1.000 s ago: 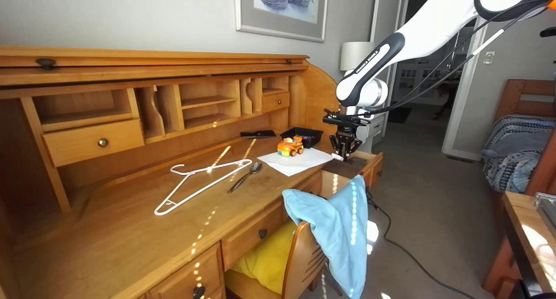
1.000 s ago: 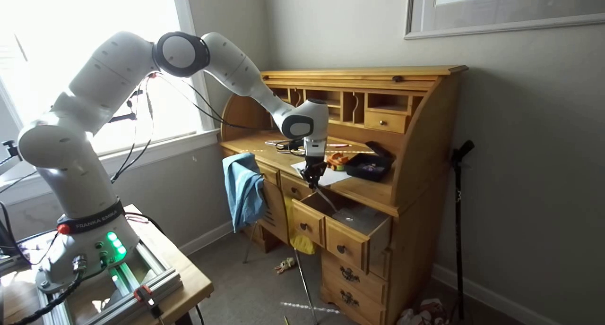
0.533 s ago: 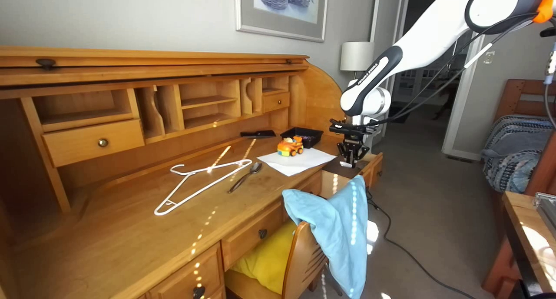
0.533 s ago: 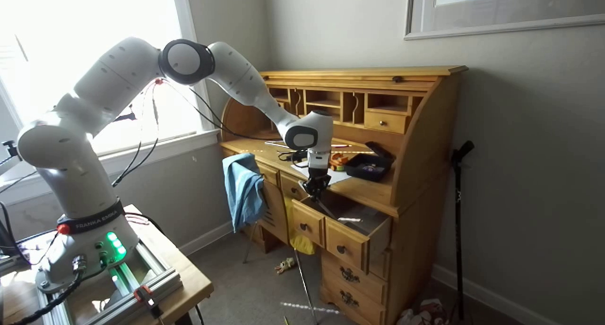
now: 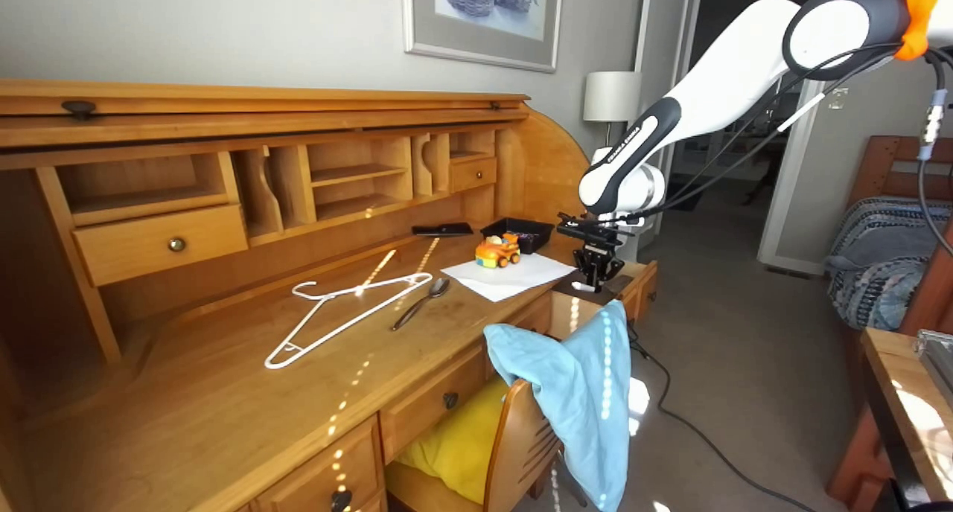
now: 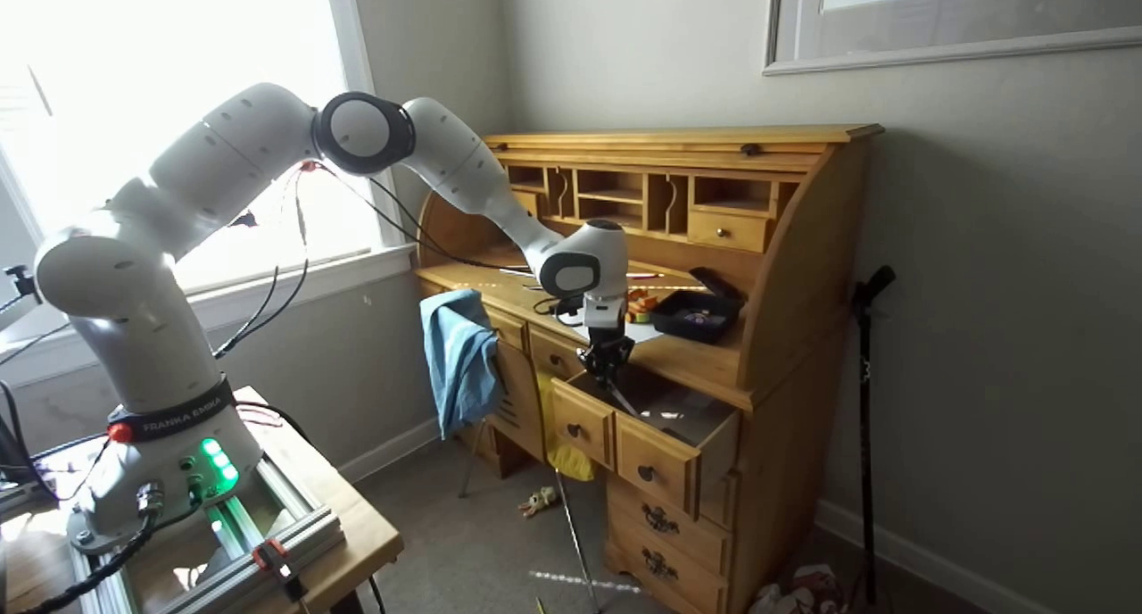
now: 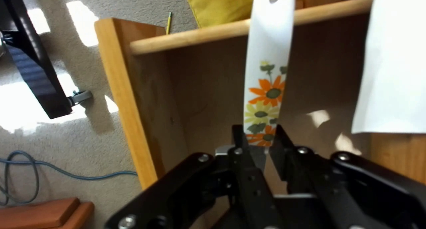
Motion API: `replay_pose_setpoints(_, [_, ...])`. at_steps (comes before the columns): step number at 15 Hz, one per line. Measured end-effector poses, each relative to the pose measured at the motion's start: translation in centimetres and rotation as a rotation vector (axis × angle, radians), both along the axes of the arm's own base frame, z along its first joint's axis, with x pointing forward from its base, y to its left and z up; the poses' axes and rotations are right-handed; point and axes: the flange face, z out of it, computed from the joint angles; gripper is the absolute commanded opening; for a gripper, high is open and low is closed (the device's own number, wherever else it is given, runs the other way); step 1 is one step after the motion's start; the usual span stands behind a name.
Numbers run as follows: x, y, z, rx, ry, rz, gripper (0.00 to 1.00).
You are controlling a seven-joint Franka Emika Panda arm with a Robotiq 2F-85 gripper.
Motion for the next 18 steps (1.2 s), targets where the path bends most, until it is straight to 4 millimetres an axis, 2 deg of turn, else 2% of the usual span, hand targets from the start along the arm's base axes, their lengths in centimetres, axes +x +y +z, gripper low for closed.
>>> replay_pose_setpoints(3, [0.97, 0.85, -0.50, -0.051, -0.036, -0.073, 0.06])
replay_pose_setpoints(8, [1.24, 1.32, -0.38, -0.077, -0.033, -0.149, 0.06])
replay_pose_setpoints(18, [0.92, 0.87, -0.49, -0.047, -0.036, 0.035, 0.06])
